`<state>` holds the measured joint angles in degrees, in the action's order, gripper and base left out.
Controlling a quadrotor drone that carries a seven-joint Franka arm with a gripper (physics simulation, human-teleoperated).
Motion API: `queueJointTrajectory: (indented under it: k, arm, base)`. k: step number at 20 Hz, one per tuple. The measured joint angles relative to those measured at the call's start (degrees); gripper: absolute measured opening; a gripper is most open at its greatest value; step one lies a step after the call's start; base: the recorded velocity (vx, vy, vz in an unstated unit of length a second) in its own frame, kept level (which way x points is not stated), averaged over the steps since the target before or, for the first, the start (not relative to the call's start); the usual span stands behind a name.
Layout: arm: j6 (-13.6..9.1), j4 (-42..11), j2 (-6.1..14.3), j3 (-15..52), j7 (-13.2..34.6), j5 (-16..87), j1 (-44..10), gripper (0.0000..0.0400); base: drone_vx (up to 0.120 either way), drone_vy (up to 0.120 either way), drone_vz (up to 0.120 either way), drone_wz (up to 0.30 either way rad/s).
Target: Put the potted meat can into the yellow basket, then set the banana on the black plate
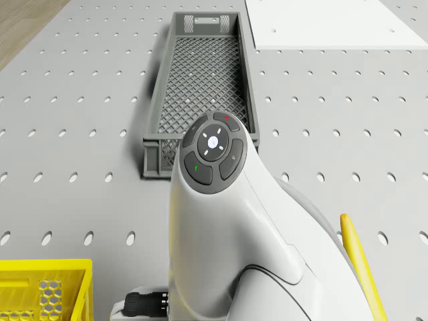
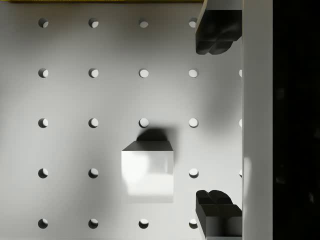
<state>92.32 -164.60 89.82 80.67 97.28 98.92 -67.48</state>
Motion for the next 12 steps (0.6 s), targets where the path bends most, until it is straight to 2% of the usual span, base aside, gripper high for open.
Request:
queueJointTrajectory:
  k: [4,7,12]
  arm:
    - [0.1,0.0,0.11,0.01,0.01,-0.04,-0.02,0.04]
    - [0.17,0.01,0.18,0.02,0.02,-0.07,-0.03,0.04]
    - [0.27,0.01,0.29,0.04,0.04,-0.11,-0.05,0.04]
  base:
    - [0.0,-0.12,0.0,0.0]
    - [0.107,-0.12,0.0,0.0]
    - [0.0,-0.12,0.0,0.0]
